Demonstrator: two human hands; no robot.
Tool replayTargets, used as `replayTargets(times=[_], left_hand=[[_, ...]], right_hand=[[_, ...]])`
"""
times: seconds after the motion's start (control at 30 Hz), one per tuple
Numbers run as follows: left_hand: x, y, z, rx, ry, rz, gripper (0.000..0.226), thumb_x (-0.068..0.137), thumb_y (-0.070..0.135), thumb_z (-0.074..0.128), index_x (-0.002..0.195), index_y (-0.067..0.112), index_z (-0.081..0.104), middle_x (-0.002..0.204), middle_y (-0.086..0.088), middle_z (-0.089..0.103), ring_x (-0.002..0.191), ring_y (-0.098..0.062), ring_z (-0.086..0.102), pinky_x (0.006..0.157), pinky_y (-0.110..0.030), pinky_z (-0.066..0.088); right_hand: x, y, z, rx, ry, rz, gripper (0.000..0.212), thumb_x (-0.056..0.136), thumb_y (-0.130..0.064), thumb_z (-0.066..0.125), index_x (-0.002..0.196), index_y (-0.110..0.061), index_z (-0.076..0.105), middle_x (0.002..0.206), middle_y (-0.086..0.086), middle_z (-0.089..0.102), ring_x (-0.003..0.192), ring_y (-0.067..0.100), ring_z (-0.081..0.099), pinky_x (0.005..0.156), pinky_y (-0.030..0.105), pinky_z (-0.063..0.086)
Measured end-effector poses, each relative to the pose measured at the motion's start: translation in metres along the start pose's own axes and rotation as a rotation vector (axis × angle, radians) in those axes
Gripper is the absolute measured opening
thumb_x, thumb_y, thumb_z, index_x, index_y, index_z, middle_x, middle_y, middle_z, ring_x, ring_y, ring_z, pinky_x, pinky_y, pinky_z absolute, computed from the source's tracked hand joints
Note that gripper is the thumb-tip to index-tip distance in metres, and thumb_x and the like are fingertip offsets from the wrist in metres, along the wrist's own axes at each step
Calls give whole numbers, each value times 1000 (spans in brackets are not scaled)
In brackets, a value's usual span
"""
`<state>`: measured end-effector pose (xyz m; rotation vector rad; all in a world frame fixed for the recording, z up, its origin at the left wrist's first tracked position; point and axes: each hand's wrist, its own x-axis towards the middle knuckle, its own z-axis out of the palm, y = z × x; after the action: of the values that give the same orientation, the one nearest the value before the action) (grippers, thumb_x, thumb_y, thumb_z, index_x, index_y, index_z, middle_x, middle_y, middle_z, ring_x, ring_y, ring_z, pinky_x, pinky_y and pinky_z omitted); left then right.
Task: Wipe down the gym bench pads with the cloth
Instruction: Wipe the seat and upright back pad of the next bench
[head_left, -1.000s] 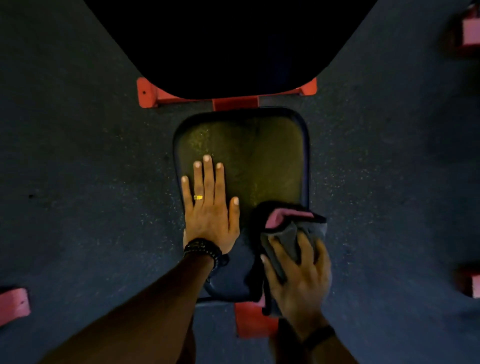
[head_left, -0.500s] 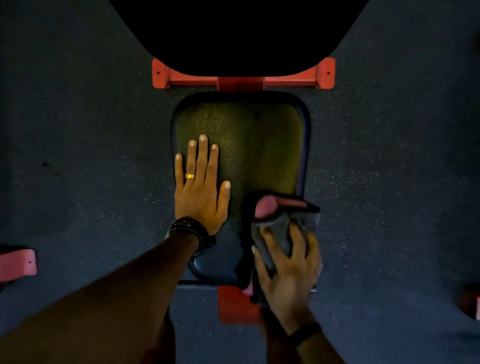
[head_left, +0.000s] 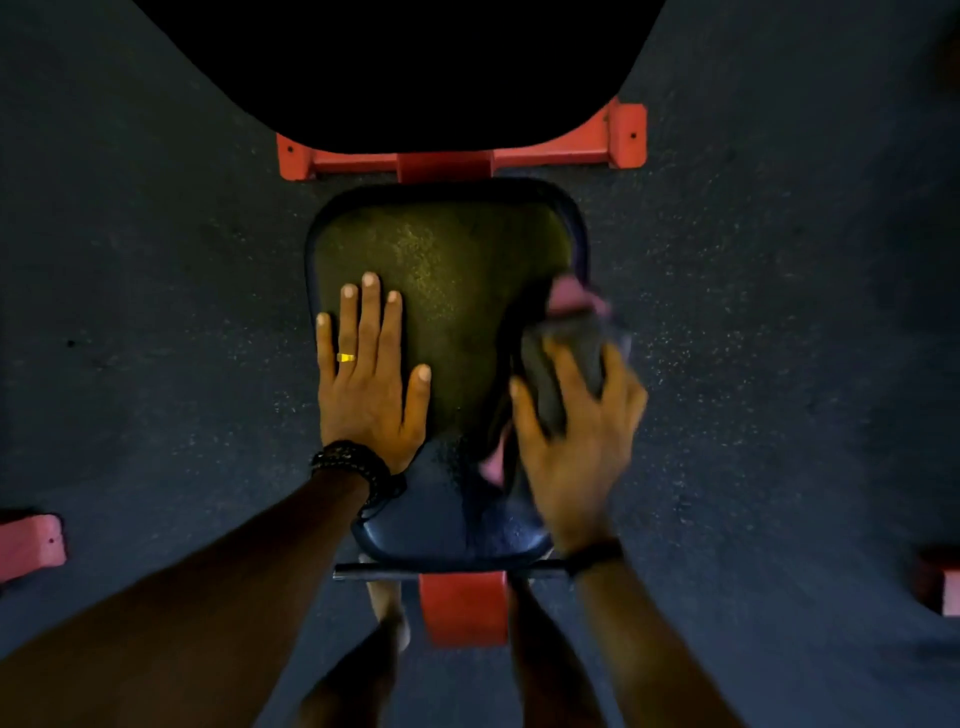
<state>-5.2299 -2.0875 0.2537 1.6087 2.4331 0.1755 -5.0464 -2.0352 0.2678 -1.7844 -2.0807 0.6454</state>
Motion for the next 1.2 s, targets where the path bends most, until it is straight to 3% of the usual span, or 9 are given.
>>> replayTargets(times=[0.07, 0.13, 0.37, 0.43, 0.53, 0.67, 0.93, 1.07, 1.2], left_hand=[[0, -1, 0, -12, 7, 3, 68, 98, 42, 26, 154, 5, 21, 164, -15, 10, 152, -30, 4, 121, -57, 9], [0, 0, 0, -19, 6, 12, 68, 97, 41, 28, 154, 5, 22, 163, -15, 11, 152, -30, 5, 121, -57, 9], [-2, -1, -1, -13, 4, 16, 67, 98, 41, 28, 154, 4, 21, 163, -15, 11, 152, -30, 5, 121, -56, 8], [0, -1, -2, -17, 3, 20, 67, 98, 41, 28, 154, 4, 21, 163, -16, 11, 152, -30, 5, 121, -55, 8], [1, -2, -4, -30, -7, 11, 68, 97, 41, 29, 154, 5, 22, 164, -15, 11, 152, -30, 5, 121, -55, 8], [-1, -3, -3, -36, -14, 17, 68, 97, 41, 32, 154, 6, 21, 164, -14, 10, 152, -29, 3, 122, -55, 7], [-1, -3, -4, -41, -10, 14, 67, 98, 40, 32, 155, 7, 20, 164, -13, 9, 152, -29, 3, 122, -54, 7], [-1, -4, -2, -42, -16, 17, 68, 97, 39, 35, 155, 8, 19, 164, -13, 8, 152, -29, 2, 122, -54, 7], [-1, -5, -1, -73, -3, 17, 68, 97, 41, 32, 155, 8, 21, 164, -13, 9, 152, -28, 3, 122, -54, 6]], right_hand=[[-49, 4, -7, 52, -23, 117, 45, 84, -50, 66, 124, -30, 59, 139, 13, 45, 120, 36, 43, 87, 45, 50], [-36, 1, -4, 87, -3, 160, 45, 83, -48, 68, 124, -33, 58, 136, 16, 49, 117, 35, 46, 86, 42, 48], [163, -32, 23, 47, 75, 5, 55, 86, -58, 59, 133, -30, 57, 134, 8, 51, 116, 28, 47, 84, 44, 51], [140, -26, 19, 29, 75, -21, 55, 87, -57, 61, 134, -28, 57, 139, 10, 48, 119, 29, 46, 86, 40, 49], [39, -3, 9, 34, 47, 52, 54, 87, -53, 65, 133, -28, 56, 145, 15, 43, 124, 34, 41, 88, 37, 44], [-62, 4, -7, 17, -32, 109, 47, 84, -50, 65, 126, -30, 54, 139, 17, 45, 121, 35, 42, 88, 51, 50], [150, -40, 27, -101, 110, -53, 52, 88, -55, 55, 134, -30, 57, 137, 12, 50, 121, 34, 46, 88, 52, 49], [52, -21, 12, -121, 78, -54, 46, 92, -50, 59, 133, -28, 55, 145, 16, 43, 127, 41, 41, 99, 53, 43], [-55, -4, -4, -131, -25, -16, 41, 89, -51, 56, 126, -35, 51, 140, 12, 42, 123, 43, 41, 87, 59, 49]])
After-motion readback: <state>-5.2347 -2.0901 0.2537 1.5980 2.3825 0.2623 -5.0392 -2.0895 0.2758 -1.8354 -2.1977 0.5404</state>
